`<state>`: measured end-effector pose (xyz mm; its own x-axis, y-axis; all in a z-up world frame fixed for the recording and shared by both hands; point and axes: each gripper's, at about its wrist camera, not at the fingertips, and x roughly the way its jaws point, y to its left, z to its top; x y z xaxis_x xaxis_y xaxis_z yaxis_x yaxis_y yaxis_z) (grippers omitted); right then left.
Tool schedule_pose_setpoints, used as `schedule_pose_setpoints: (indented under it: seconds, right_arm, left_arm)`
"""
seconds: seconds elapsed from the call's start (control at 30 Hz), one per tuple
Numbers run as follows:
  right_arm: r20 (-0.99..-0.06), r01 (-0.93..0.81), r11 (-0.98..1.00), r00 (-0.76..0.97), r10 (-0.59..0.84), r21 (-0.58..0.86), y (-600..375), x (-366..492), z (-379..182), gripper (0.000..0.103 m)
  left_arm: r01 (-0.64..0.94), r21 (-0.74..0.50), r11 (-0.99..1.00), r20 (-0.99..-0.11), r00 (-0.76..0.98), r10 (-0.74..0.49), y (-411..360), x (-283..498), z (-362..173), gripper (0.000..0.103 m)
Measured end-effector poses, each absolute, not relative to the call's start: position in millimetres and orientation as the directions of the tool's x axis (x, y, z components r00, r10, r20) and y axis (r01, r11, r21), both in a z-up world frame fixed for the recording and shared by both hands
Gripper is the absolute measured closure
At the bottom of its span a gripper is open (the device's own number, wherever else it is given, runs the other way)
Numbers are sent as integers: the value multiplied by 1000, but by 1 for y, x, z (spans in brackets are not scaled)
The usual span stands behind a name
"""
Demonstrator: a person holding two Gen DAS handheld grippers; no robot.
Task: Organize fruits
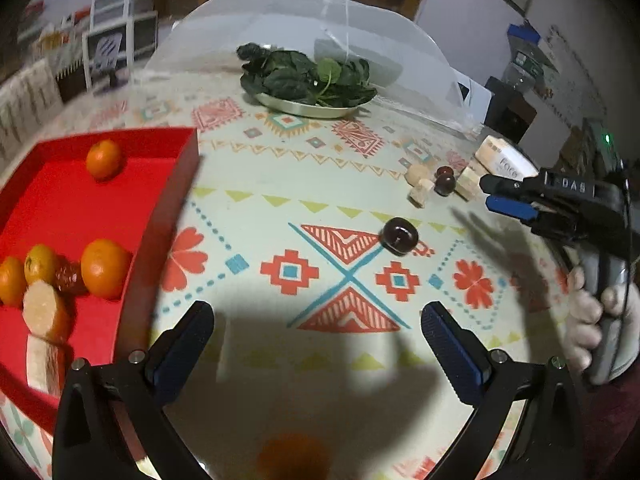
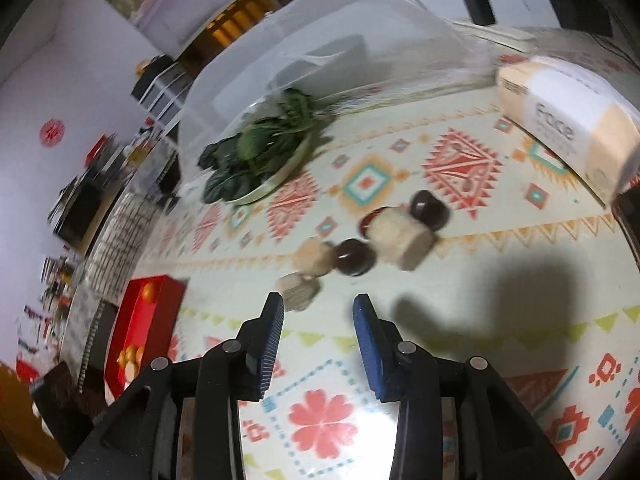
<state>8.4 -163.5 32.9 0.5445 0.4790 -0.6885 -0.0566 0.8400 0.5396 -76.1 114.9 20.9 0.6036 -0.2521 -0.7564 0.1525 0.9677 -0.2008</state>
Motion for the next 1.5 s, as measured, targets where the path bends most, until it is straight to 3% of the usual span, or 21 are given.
schedule_pose_setpoints:
  seconds: [0.33, 0.6, 0.7, 0.83, 0.97, 1.23, 1.37, 1.5]
  right_arm:
    - [-691, -109, 839, 516, 506, 533, -127, 20, 25, 64]
    - [-686, -90, 874, 583, 435, 477, -124, 21, 36, 64]
    - [-678, -45, 884, 624, 388, 465, -145, 17, 42, 56]
    - [-683, -2, 882, 632, 367, 472, -164, 12, 40, 55]
    - [-687, 18, 875, 627, 367, 483, -172, 10, 35, 55]
    - [-684, -23, 858, 593, 425, 512, -156, 4, 24, 54]
    - [-687, -41, 857, 579, 439, 513, -148, 0, 21, 54]
    - [-686, -61, 859, 573, 448, 509, -141, -5, 23, 54]
  left_arm:
    - [142, -192, 971, -738, 631, -238, 116, -68, 20, 0]
    - [251, -256, 933, -654, 666, -359, 106, -62, 38, 0]
    - [273, -282, 920, -606, 692, -392, 106, -54, 50, 0]
    - [325, -340, 882, -557, 686, -467, 109, -57, 67, 0]
    - [275, -269, 923, -577, 721, -384, 128, -71, 87, 0]
    - [128, -280, 951, -642, 712, -285, 198, -92, 78, 0]
    - [198, -240, 950, -673, 672, -310, 197, -120, 67, 0]
    - [302, -104, 948, -732, 622, -279, 167, -145, 52, 0]
